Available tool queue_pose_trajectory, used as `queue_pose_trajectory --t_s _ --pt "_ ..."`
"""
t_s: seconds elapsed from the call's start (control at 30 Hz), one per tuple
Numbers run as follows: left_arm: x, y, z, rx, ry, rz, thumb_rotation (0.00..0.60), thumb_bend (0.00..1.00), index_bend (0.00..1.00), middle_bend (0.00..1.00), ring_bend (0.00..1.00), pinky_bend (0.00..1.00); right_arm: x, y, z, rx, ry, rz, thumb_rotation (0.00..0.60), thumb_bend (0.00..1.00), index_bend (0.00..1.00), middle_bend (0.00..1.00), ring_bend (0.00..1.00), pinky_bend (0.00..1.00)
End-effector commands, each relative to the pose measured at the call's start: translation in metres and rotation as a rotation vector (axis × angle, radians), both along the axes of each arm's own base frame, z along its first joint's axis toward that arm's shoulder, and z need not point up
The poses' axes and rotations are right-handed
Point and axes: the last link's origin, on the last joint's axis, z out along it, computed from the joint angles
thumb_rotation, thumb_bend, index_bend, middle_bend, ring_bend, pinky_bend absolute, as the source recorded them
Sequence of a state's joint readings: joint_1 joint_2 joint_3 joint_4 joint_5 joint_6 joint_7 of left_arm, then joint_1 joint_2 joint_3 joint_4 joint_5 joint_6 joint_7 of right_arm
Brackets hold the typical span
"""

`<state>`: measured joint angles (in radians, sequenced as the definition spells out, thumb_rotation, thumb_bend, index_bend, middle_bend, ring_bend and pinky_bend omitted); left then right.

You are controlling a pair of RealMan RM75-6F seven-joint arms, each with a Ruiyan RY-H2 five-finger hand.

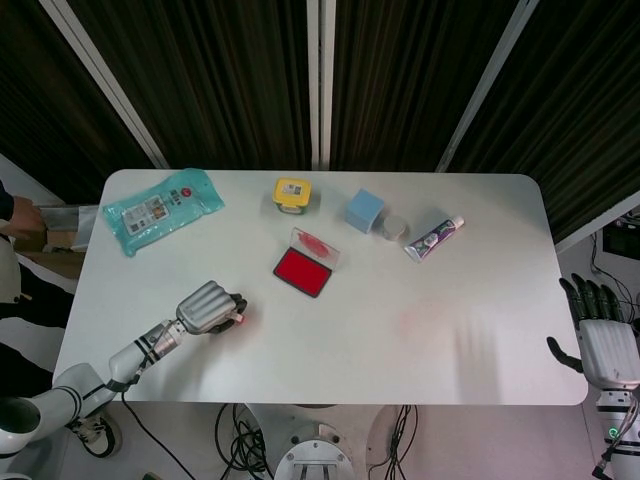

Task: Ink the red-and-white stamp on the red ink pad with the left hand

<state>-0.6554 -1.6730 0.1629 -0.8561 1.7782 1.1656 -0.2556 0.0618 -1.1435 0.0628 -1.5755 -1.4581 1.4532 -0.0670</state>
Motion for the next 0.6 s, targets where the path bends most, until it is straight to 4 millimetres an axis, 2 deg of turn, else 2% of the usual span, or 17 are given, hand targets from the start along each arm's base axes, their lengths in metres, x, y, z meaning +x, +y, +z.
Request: queue_pose_trajectory --t_s 0.03,0.2,0.37,0.5,0.6 --pt "0.004 0.003 0.005 -0.028 -0.055 0.067 0.600 0.41 0.56 0.57 0.98 1.00 0.000 0.000 0.000 -0.002 -0.002 -0.001 0.600 0.18 0.00 0.00 0.00 0.00" --pt "0.022 0.011 0.014 -0.053 -0.133 0.107 0.600 0.41 0.57 0.57 0.98 1.00 -0.001 0.000 0.000 -0.002 -0.008 0.002 0.600 0.18 0.00 0.00 0.00 0.00" --pt "0.056 0.032 0.019 -0.061 -0.201 0.112 0.600 0.41 0.57 0.58 0.99 1.00 -0.001 0.000 -0.002 0.002 -0.014 0.006 0.600 0.18 0.00 0.00 0.00 0.00" --pt "0.088 0.055 0.015 -0.054 -0.225 0.103 0.600 0.42 0.59 0.59 1.00 1.00 -0.001 0.002 0.000 -0.005 -0.021 0.007 0.600 0.18 0.00 0.00 0.00 0.00" --pt "0.113 0.070 0.002 -0.060 -0.241 0.116 0.600 0.42 0.59 0.60 1.00 1.00 -0.002 0.003 0.002 -0.013 -0.021 0.007 0.600 0.18 0.00 0.00 0.00 0.00"
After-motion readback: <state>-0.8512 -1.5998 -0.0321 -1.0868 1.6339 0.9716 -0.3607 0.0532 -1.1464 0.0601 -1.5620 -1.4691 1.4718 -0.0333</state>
